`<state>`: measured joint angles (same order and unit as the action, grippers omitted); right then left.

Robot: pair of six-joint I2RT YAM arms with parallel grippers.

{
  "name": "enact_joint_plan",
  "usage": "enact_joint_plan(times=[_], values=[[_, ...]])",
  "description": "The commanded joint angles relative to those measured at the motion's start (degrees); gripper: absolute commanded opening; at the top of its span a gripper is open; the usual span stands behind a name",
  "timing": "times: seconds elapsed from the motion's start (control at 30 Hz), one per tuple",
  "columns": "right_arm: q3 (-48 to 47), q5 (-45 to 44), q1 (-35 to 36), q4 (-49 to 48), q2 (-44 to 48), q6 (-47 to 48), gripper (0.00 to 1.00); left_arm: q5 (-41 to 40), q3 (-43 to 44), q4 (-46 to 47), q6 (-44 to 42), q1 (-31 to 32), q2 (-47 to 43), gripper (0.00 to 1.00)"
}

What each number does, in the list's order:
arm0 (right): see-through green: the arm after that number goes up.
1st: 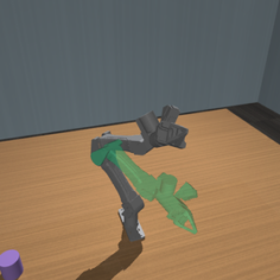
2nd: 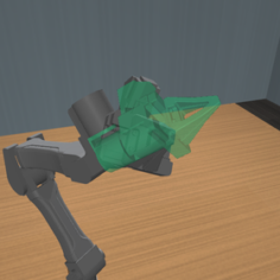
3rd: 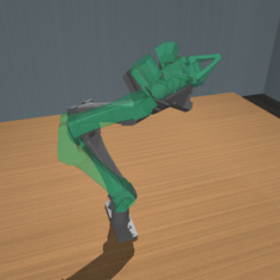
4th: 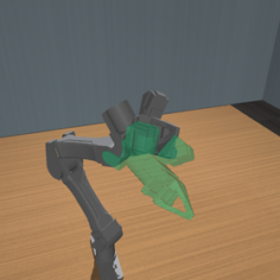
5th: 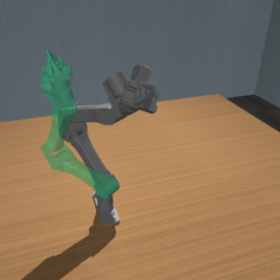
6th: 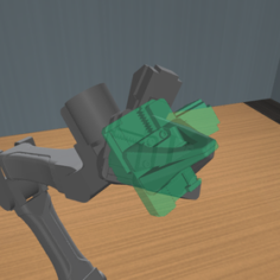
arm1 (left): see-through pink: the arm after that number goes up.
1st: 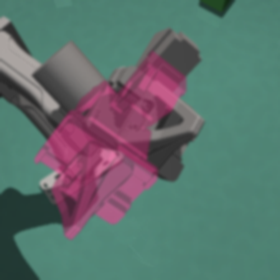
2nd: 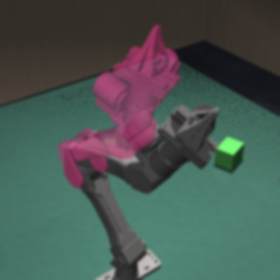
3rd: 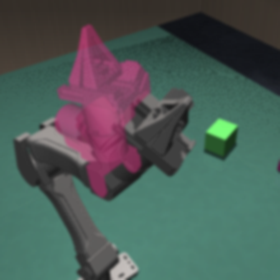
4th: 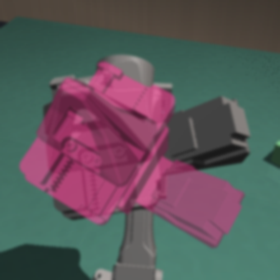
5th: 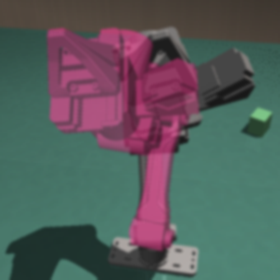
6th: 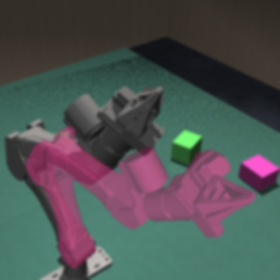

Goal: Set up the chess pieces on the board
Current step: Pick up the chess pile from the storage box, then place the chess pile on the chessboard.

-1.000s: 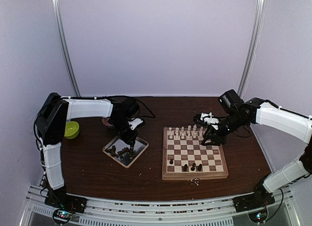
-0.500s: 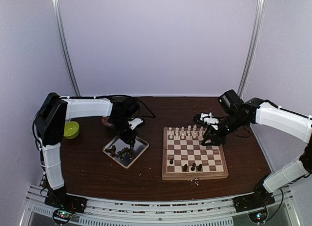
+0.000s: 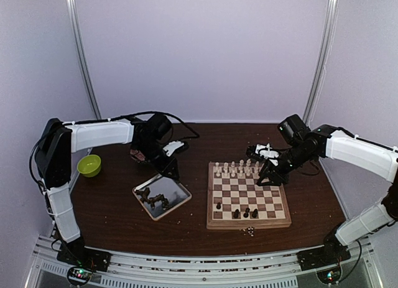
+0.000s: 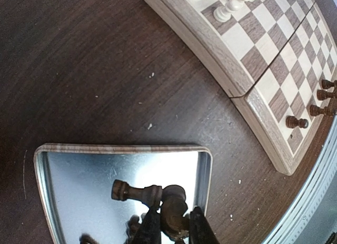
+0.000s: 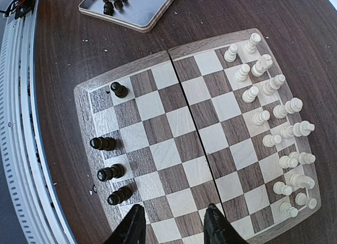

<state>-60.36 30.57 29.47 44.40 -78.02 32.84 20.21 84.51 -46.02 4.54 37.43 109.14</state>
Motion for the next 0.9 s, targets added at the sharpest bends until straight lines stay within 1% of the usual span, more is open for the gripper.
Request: enact_joint_plan(times=[0.0,0.13,0.33,0.47,0.57,0.67,0.8,0.87], values=[[0.3,-0.42,-0.12,0.7,-0.32,-0.14,0.39,2.96,-0.53,1.72,-0.93,-0.35,-1.63,0.1],[0.15,-0.42,-0.12,0.64,-0.54,-0.14,0.39,5.34,0.58,2.32,-0.86,0.59,-1.45,0.11],[0.12,-0.59,-0.12,0.68,-0.82,-0.18,0.39,8.57,3.83,2.47,-3.01,4.31,0.27,0.11],[-0.19,-0.77,-0.18,0.33,-0.99,-1.26,0.39,9.0,5.8,2.51,-4.92,6.69,0.89,0.12],[-0.81,-0.65,-0.45,-0.29,-0.93,-3.38,0.39,8.01,6.76,2.5,-7.16,7.96,0.68,0.12],[-1.94,0.28,-1.53,-1.24,-0.62,-6.28,0.39,4.92,8.03,1.99,-10.31,9.64,0.75,0.12],[-2.94,0.45,-3.6,-2.16,-0.77,-8.63,0.39,0.08,14.43,-3.59,-16.38,12.78,4.31,0.12],[-2.86,0.16,-4.54,-2.31,-1.05,-8.99,0.39,-1.42,17.86,-5.99,-17.89,13.86,6.88,0.13]])
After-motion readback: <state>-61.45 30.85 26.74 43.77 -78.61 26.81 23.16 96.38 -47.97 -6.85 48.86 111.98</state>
